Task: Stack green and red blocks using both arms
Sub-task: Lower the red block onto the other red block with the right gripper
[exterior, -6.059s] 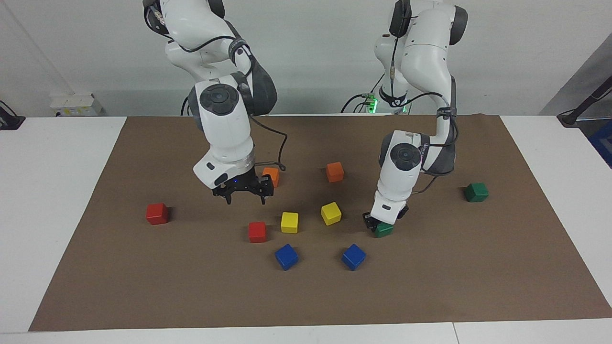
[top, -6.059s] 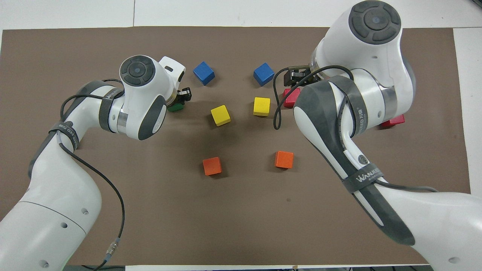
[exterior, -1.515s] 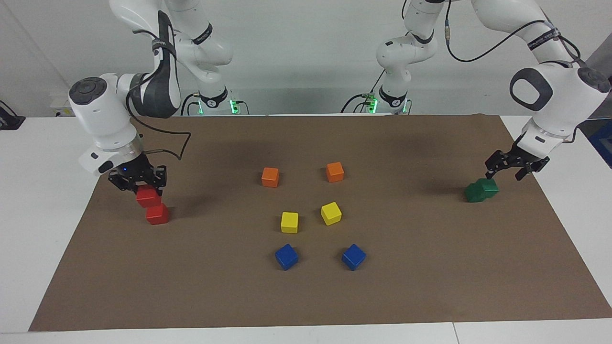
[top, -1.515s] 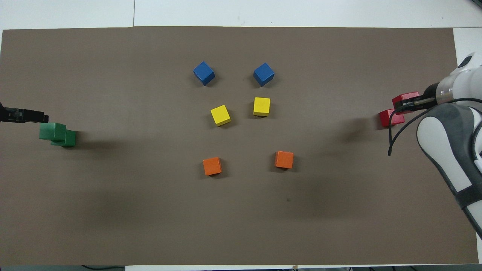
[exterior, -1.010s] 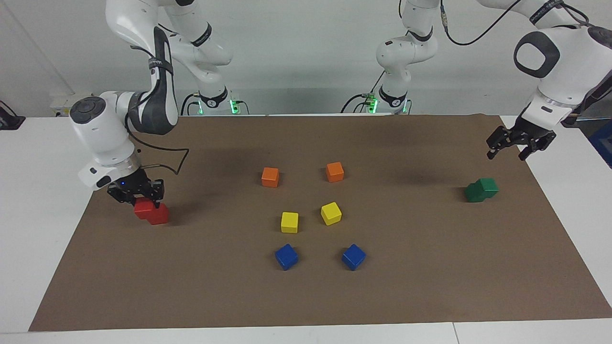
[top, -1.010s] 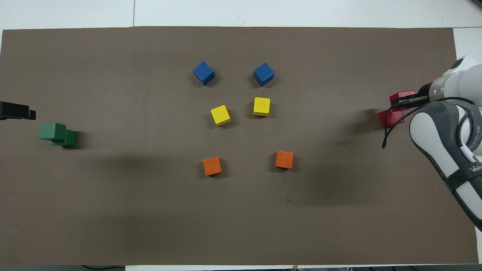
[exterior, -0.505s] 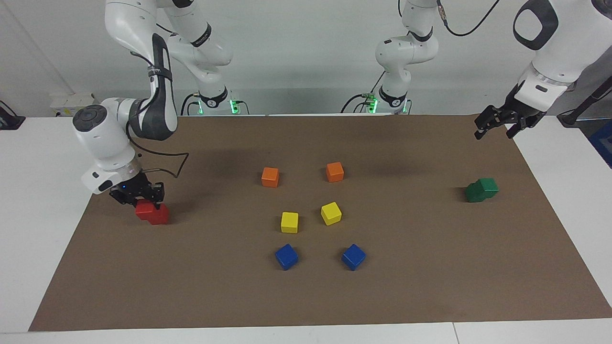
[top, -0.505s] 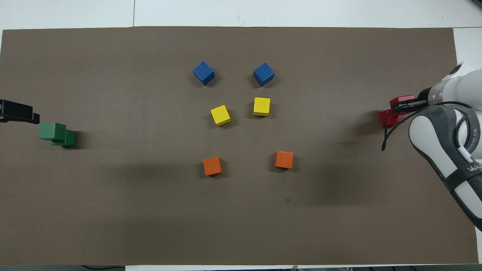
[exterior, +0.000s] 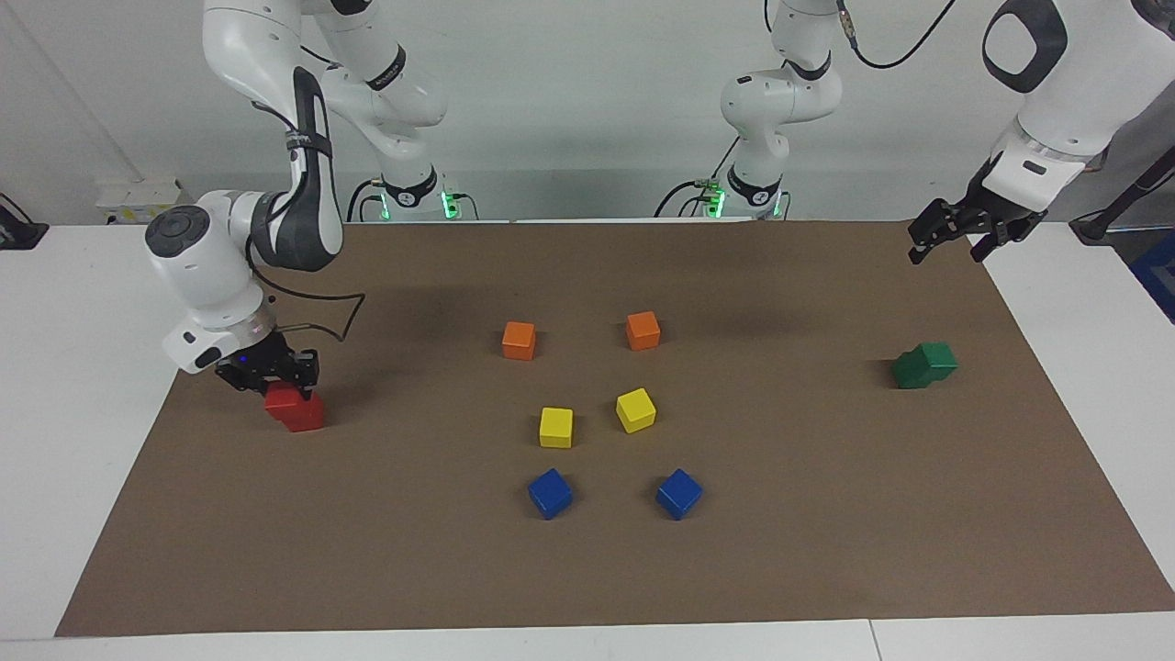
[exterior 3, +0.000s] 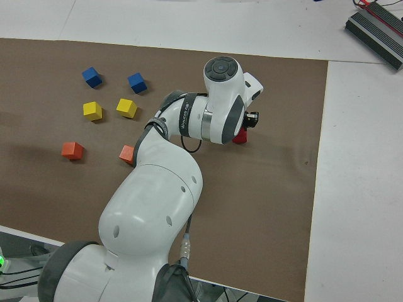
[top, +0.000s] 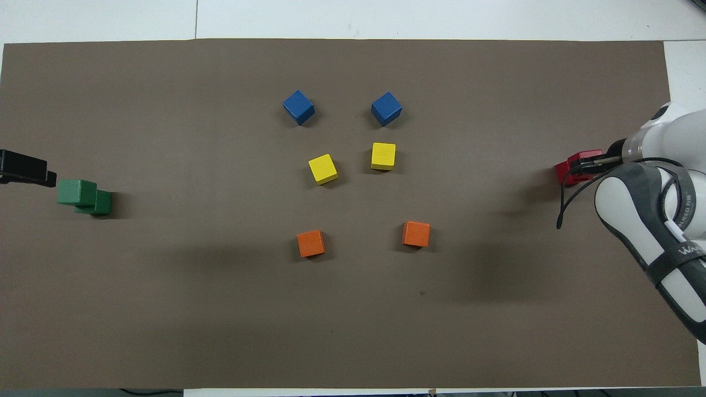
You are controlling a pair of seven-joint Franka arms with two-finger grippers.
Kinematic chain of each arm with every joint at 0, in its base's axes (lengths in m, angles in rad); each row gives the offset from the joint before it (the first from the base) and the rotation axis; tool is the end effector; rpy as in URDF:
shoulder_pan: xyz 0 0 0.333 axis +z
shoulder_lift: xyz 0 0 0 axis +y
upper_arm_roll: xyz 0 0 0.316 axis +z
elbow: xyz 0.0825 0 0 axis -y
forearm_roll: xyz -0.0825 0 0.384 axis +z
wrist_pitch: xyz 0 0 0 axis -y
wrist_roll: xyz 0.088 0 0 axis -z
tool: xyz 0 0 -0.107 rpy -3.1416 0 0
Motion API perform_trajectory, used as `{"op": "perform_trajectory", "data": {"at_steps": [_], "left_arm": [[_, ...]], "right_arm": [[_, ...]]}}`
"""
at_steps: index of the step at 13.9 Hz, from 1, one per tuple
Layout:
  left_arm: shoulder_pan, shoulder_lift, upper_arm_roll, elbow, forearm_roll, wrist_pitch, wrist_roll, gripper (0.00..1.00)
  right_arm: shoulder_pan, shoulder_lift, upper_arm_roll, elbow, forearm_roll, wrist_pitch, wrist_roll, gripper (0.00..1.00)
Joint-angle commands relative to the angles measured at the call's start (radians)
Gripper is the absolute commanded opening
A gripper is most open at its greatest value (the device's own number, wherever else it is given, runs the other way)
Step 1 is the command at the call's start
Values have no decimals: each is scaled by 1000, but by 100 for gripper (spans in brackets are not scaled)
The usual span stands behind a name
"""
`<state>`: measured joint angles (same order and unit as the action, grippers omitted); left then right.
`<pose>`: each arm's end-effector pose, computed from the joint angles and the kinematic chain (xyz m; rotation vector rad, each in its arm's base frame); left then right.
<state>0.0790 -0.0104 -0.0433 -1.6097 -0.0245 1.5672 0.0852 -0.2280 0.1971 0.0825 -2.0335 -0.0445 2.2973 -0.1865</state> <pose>0.5497 0.0169 0.6116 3.1143 -0.0766 -0.0477 0.5851 -0.0880 0.3560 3.1092 0.1047 0.0990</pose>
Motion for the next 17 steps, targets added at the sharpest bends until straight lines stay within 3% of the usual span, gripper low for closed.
{"op": "perform_trajectory", "data": {"at_steps": [1, 17], "left_arm": [[-21, 3, 13, 20, 21, -29, -15, 100], [-21, -3, 17, 8, 18, 47, -13, 100]], "right_arm": [[-19, -31, 13, -40, 22, 27, -25, 0], [-27, -36, 13, -68, 22, 88, -100, 0]]}}
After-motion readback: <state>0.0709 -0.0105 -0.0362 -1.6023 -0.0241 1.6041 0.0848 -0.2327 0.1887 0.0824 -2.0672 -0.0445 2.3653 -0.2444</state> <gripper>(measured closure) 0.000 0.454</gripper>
